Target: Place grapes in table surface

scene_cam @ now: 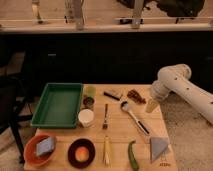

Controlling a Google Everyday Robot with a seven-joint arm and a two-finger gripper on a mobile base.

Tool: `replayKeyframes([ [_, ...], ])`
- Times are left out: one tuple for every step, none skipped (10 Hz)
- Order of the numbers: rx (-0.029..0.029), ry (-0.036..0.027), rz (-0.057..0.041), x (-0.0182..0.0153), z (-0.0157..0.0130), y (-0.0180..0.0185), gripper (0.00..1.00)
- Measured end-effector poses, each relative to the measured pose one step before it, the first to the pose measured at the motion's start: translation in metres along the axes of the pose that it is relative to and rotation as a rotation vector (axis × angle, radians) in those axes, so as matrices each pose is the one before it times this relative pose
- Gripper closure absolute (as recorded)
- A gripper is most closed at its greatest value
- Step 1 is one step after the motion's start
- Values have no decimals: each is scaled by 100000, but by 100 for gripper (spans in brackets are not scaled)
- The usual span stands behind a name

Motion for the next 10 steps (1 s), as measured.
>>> replayKeyframes([
  [-16, -72, 542, 176, 576, -281, 20],
  [-132, -3202, 911, 234, 2059, -1320, 20],
  [467, -6304, 881, 535, 318, -629, 20],
  [618, -4182, 993, 535, 73, -412, 20],
  [665, -3383, 235, 99, 388, -379, 20],
  [509, -1943, 235, 72, 344, -301, 20],
  [262, -933, 682, 692, 287, -128, 20],
  [158, -313, 573, 470, 463, -358, 20],
  [-501, 638, -279, 204, 664, -92, 20],
  [-294, 736, -491, -76, 537, -231, 20],
])
